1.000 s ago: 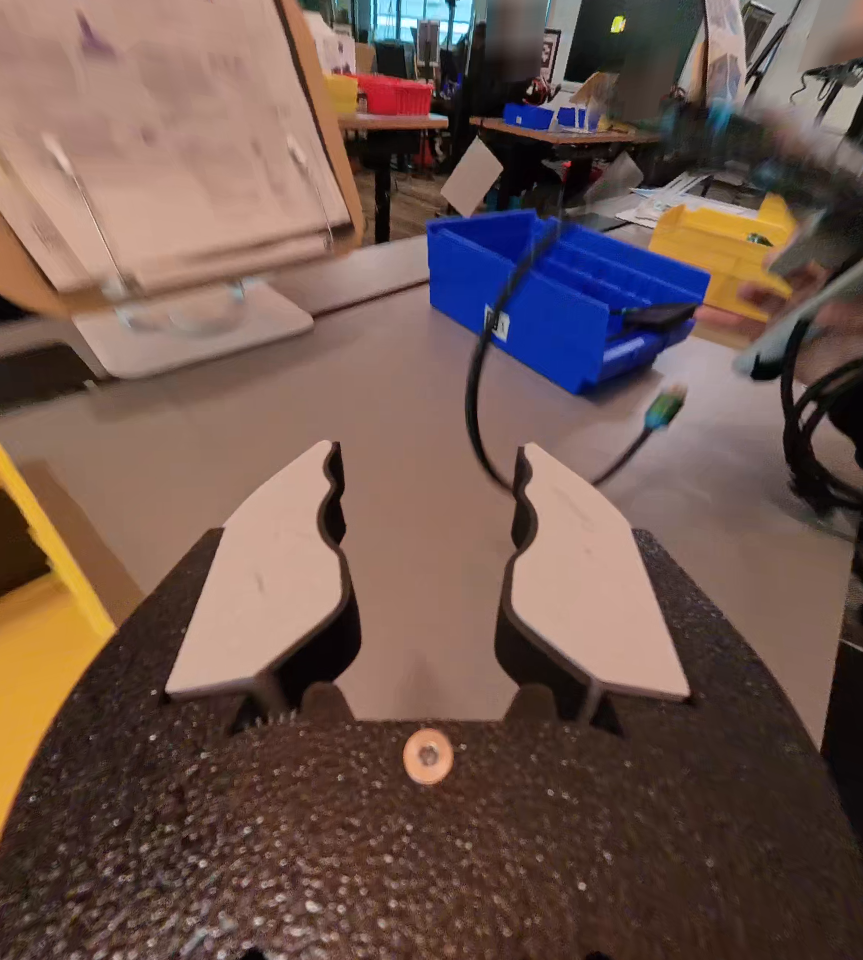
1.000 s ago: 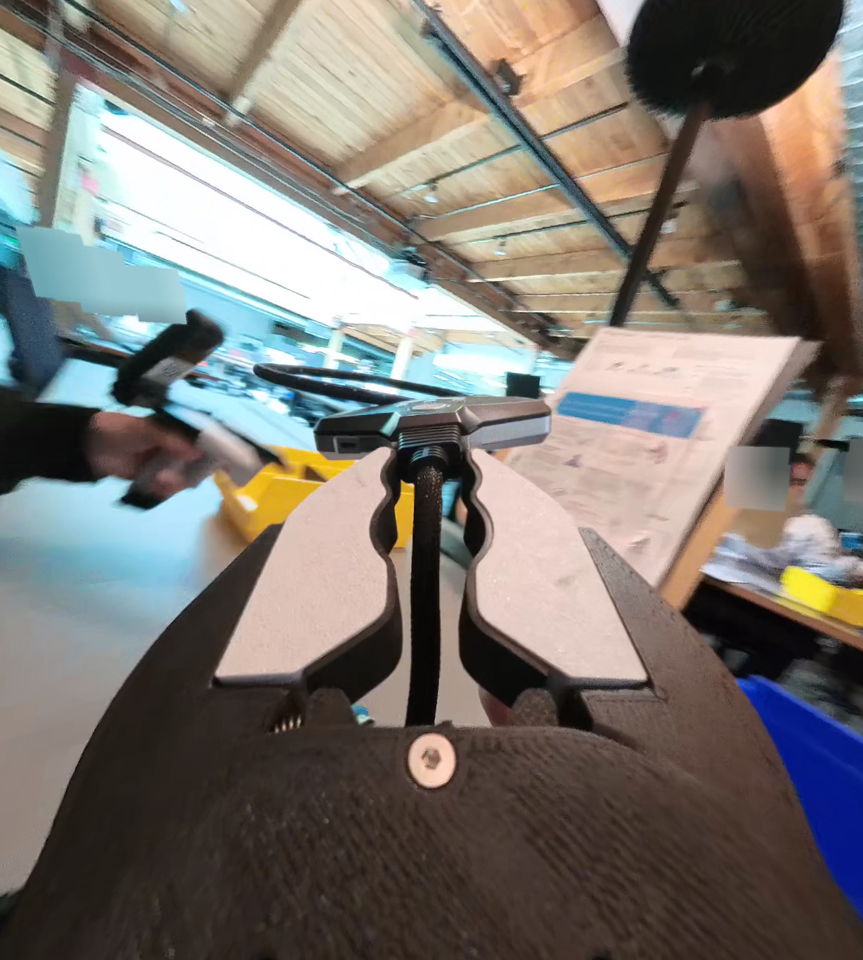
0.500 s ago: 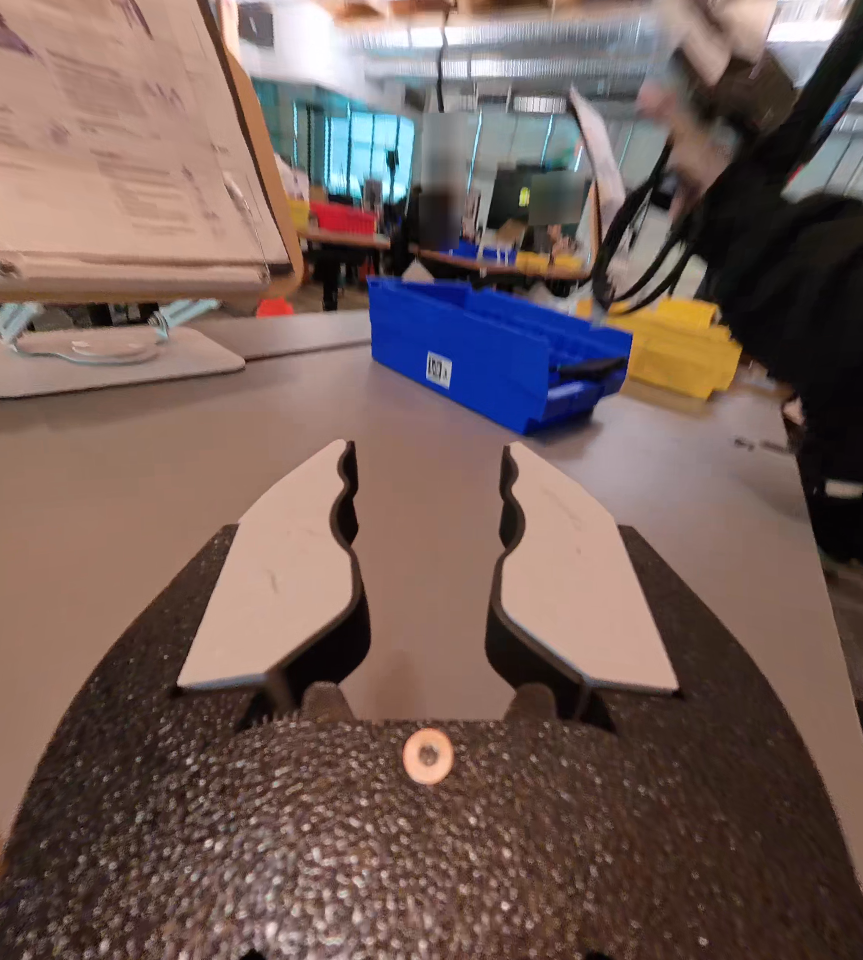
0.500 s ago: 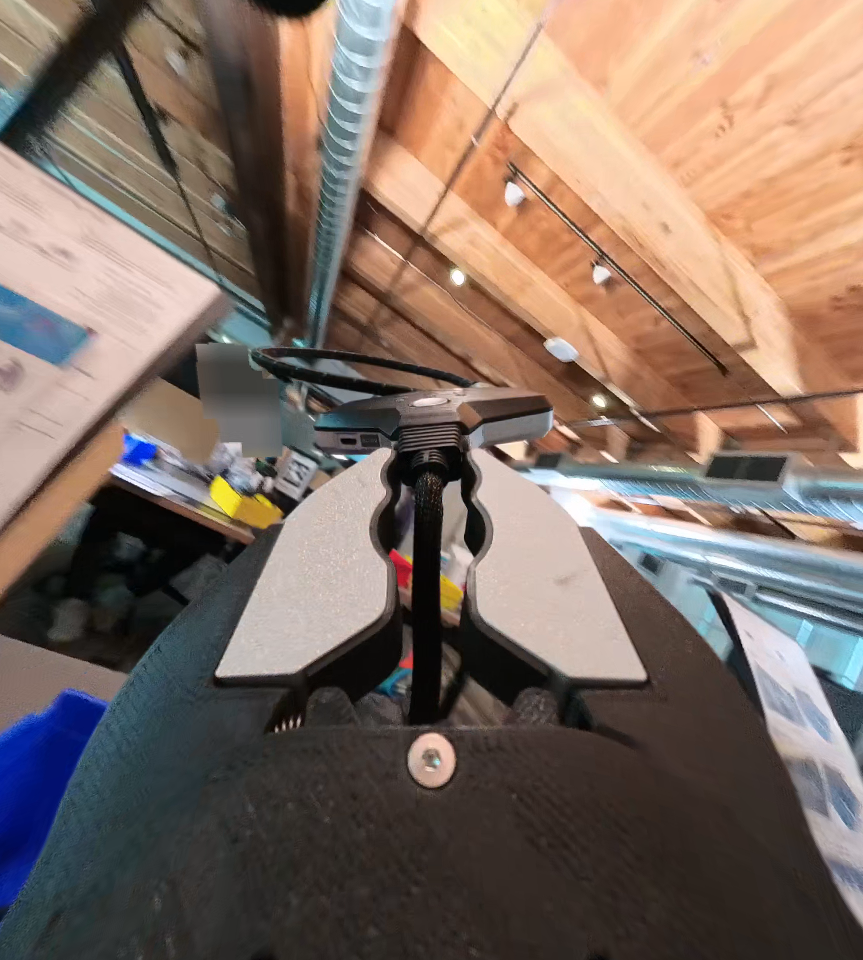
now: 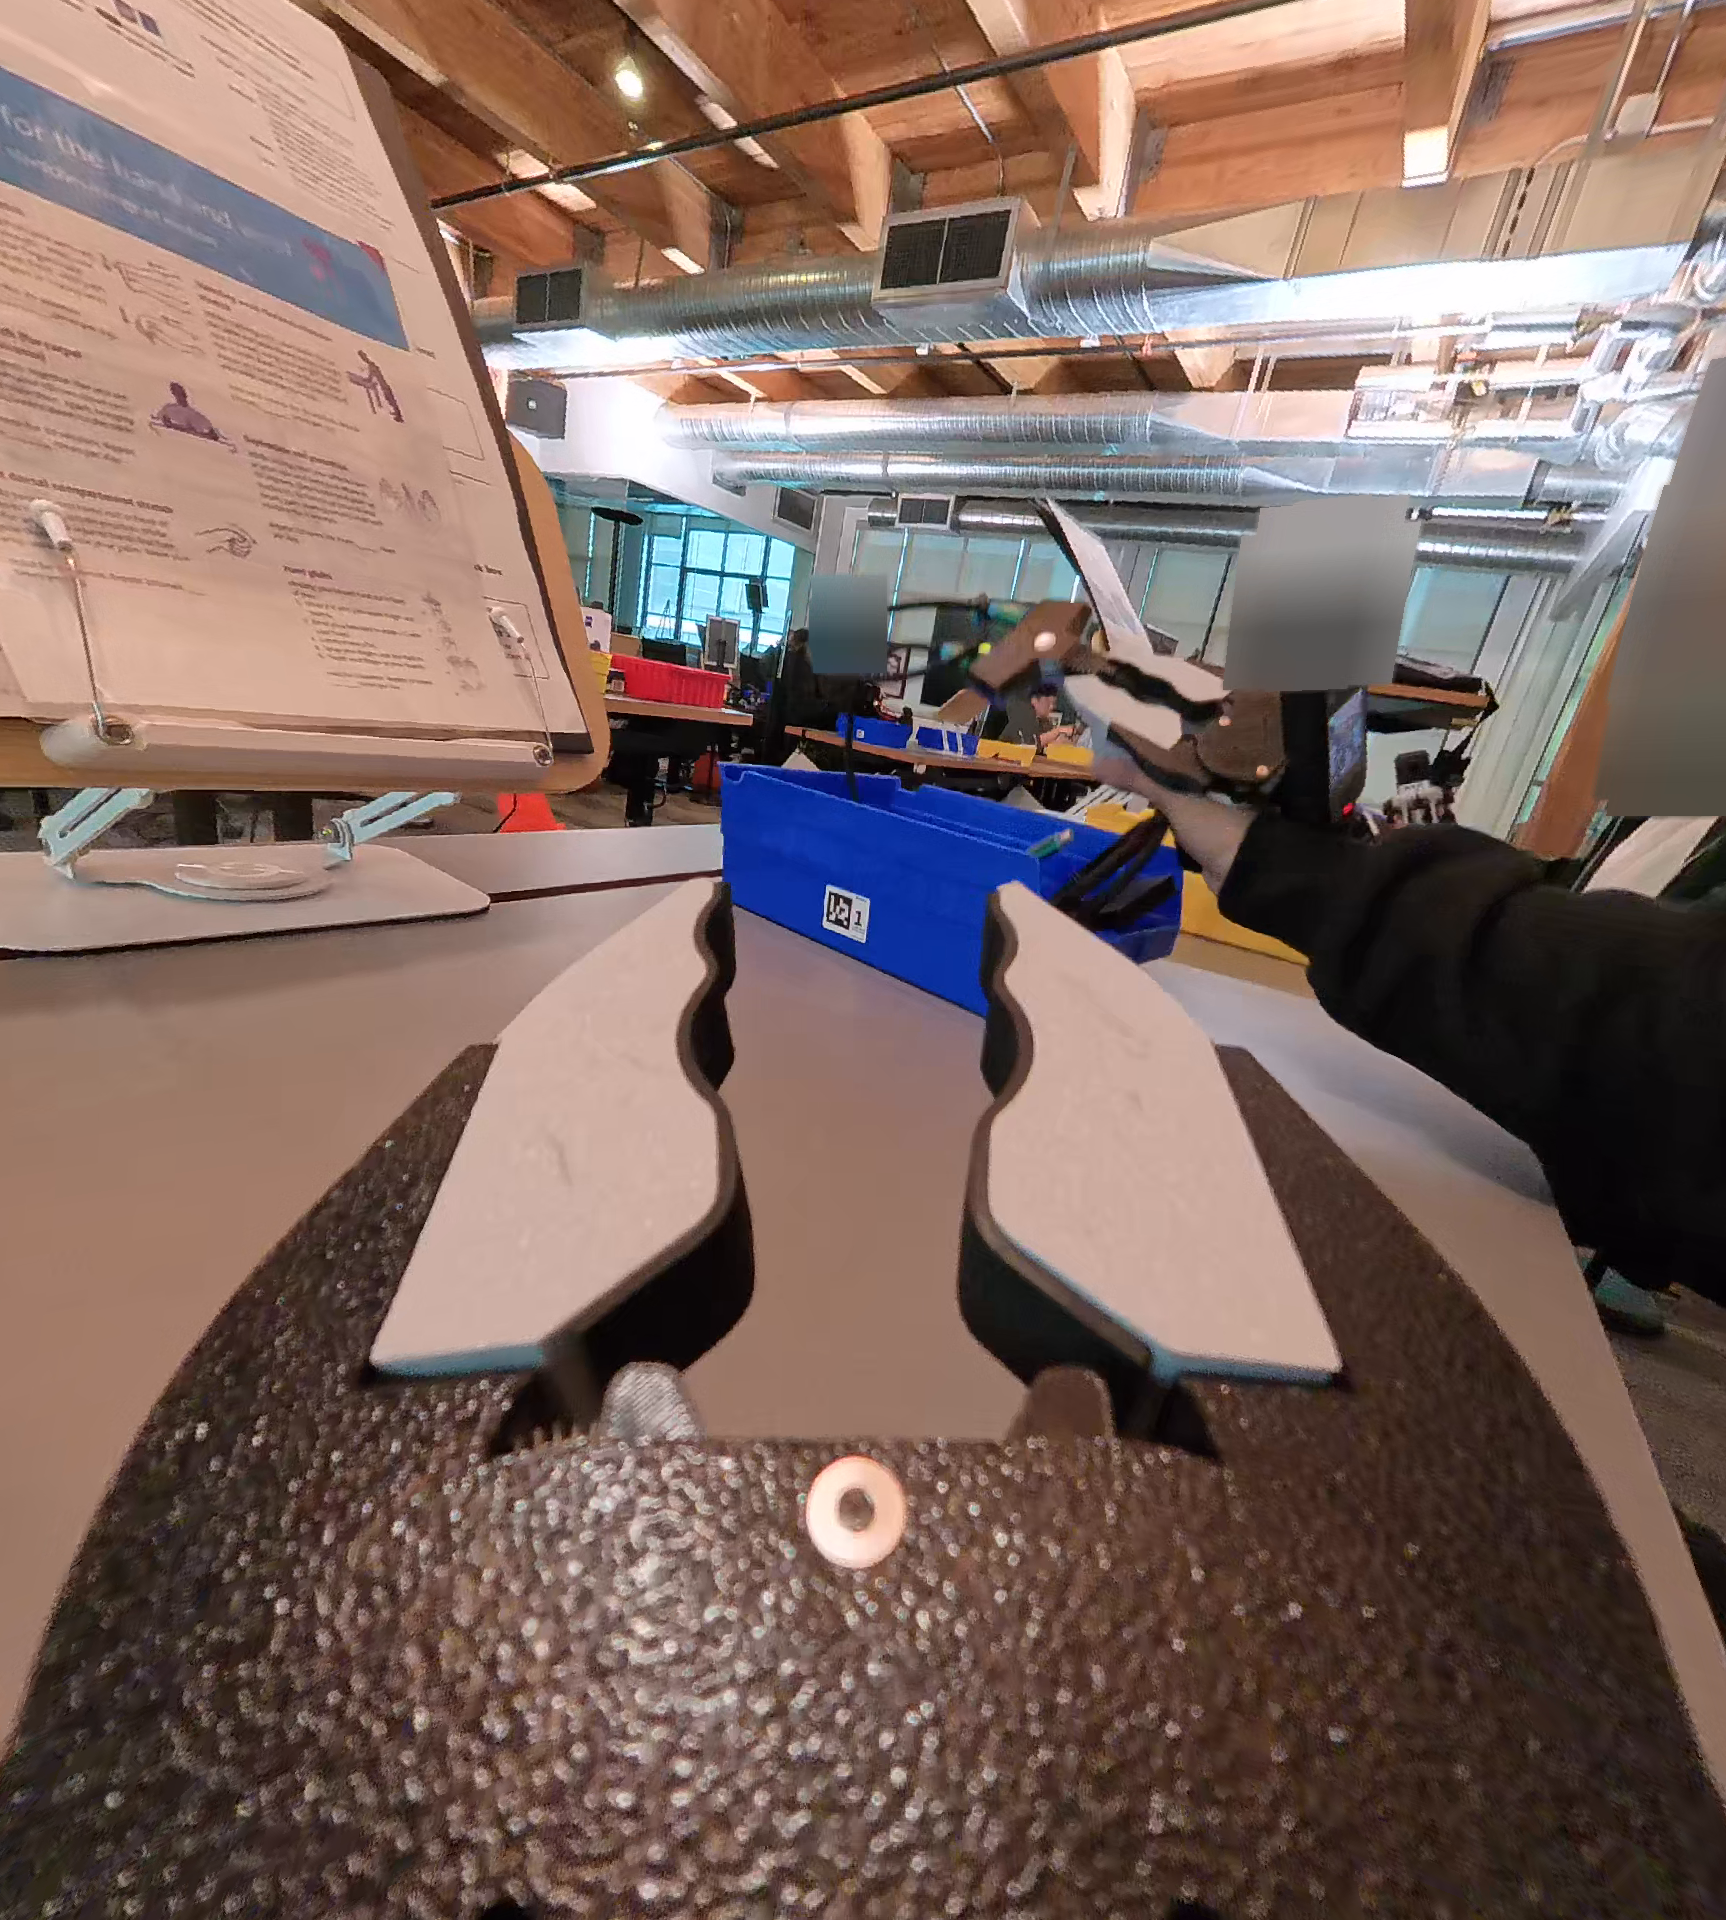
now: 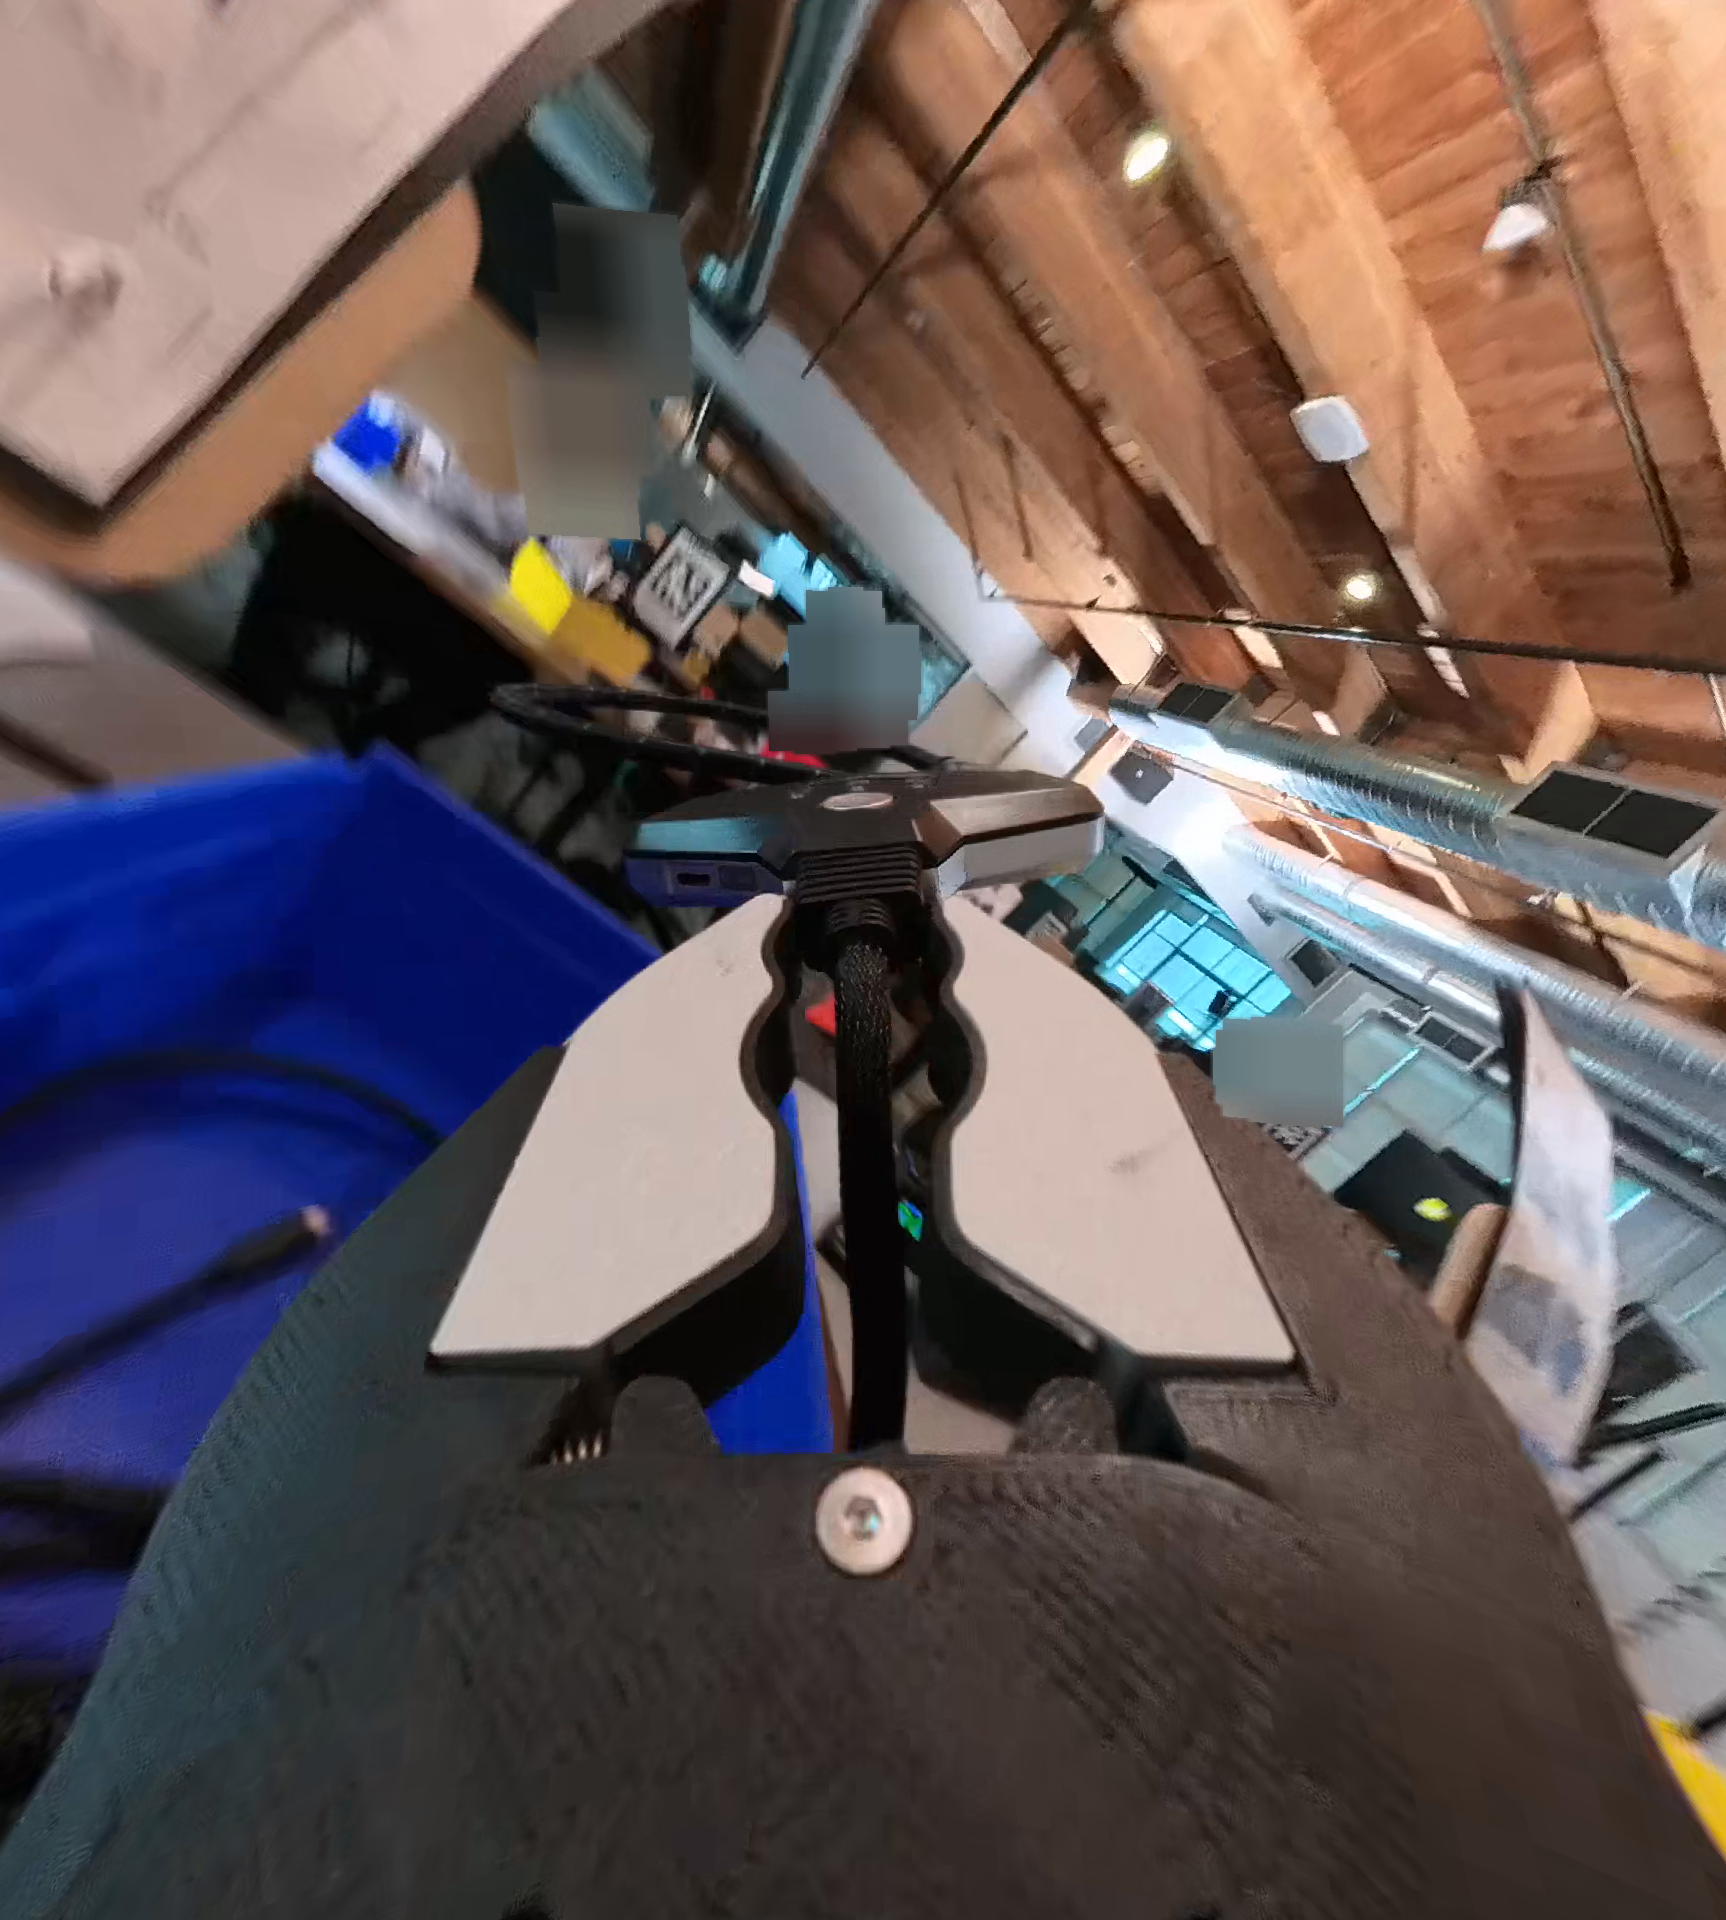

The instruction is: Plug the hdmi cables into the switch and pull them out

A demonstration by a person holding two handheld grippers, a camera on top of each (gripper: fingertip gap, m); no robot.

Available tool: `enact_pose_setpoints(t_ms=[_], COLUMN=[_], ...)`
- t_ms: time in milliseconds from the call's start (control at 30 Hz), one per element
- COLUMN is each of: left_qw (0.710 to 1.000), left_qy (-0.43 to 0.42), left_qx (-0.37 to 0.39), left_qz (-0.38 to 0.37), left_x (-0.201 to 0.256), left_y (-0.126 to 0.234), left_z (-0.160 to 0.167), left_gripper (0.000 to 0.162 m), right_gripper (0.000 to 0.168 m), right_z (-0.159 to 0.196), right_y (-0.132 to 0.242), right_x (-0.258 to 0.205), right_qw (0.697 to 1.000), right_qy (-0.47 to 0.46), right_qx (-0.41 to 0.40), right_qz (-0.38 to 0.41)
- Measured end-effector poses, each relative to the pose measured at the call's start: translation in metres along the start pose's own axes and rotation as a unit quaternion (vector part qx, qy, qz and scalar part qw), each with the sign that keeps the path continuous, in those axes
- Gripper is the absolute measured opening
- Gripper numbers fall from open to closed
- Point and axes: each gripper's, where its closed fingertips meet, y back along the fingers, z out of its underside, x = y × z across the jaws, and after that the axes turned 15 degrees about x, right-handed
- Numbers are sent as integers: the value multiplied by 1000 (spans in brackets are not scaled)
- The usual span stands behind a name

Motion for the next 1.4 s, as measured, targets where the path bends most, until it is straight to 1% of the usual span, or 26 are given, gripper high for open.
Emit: enact_pose_setpoints(t_ms=[100, 200, 233, 300, 333, 367, 400, 433, 500, 533, 567, 600, 667, 700, 767, 833, 900, 967, 1033, 1133, 1167, 1200, 1233, 1267, 1300, 1400], left_qw=[1000, 1000, 1000, 1000, 1000, 1000, 1000, 1000, 1000, 1000, 1000, 1000, 1000, 1000, 1000, 1000, 999, 999, 998, 994, 991, 987, 980, 970, 960, 936], left_qy=[8, 8, 7, 7, 8, 9, 10, 10, 9, 8, 7, 6, 8, 8, 4, -5, -22, -47, -66, -75, -77, -81, -92, -109, -130, -156], left_qx=[10, 12, 13, 12, 11, 12, 13, 14, 16, 18, 21, 23, 27, 28, 30, 31, 28, 21, -2, -73, -106, -142, -179, -215, -249, -315], left_qz=[-6, -6, -4, -4, -4, -3, -3, -3, -1, -1, -1, -2, -2, -2, -1, 4, 15, 19, 20, -6, -11, -3, 7, 13, 17, 24], left_x=[-3, -3, -2, -2, -2, -2, -2, -2, -1, -1, -1, -1, -1, -1, 0, 2, 8, 13, 18, 23, 28, 36, 46, 54, 62, 88], left_y=[1, 2, 2, 2, 2, 1, 1, 2, 2, 2, 3, 3, 3, 4, 4, 4, 3, 2, 0, -10, -16, -24, -34, -45, -58, -108], left_z=[-3, -3, -4, -3, -3, -3, -3, -4, -4, -5, -6, -6, -7, -8, -8, -8, -7, -4, 2, 27, 40, 56, 71, 86, 99, 130], left_gripper=[43, 43, 43, 42, 42, 42, 42, 42, 42, 42, 42, 42, 42, 42, 42, 42, 42, 42, 41, 40, 41, 43, 48, 53, 62, 82], right_gripper=[22, 23, 23, 25, 24, 17, 7, 7, 8, 13, 25, 32, 35, 40, 42, 46, 52, 56, 62, 74, 80, 80, 82, 89, 94, 95], right_z=[20, 35, 37, 36, 37, 41, 49, 54, 56, 56, 56, 55, 52, 45, 26, 10, -7, -24, -31, -22, -18, -15, -12, -11, -10, -9], right_y=[8, 19, 22, 29, 35, 43, 50, 52, 50, 52, 58, 61, 63, 61, 59, 64, 78, 104, 133, 174, 183, 186, 187, 187, 187, 184], right_x=[-16, -32, -38, -60, -73, -85, -92, -94, -89, -89, -93, -92, -81, -74, -58, -34, -12, -5, -11, -30, -34, -33, -32, -31, -28, -10], right_qw=[991, 973, 967, 949, 935, 916, 900, 896, 903, 900, 890, 884, 889, 898, 913, 930, 940, 933, 924, 915, 912, 912, 909, 903, 901, 912], right_qy=[71, 81, 74, 26, -13, -45, -59, -55, -22, -20, -34, -45, -65, -89, -146, -184, -233, -302, -345, -367, -373, -376, -383, -391, -394, -377], right_qx=[-59, -96, -99, -110, -128, -156, -191, -204, -201, -208, -220, -232, -246, -236, -205, -181, -154, -125, -103, -124, -130, -131, -140, -151, -160, -154], right_qz=[-96, -194, -223, -293, -331, -367, -387, -391, -378, -383, -398, -403, -380, -361, -320, -263, -195, -150, -126, -115, -110, -97, -91, -90, -84, -41])
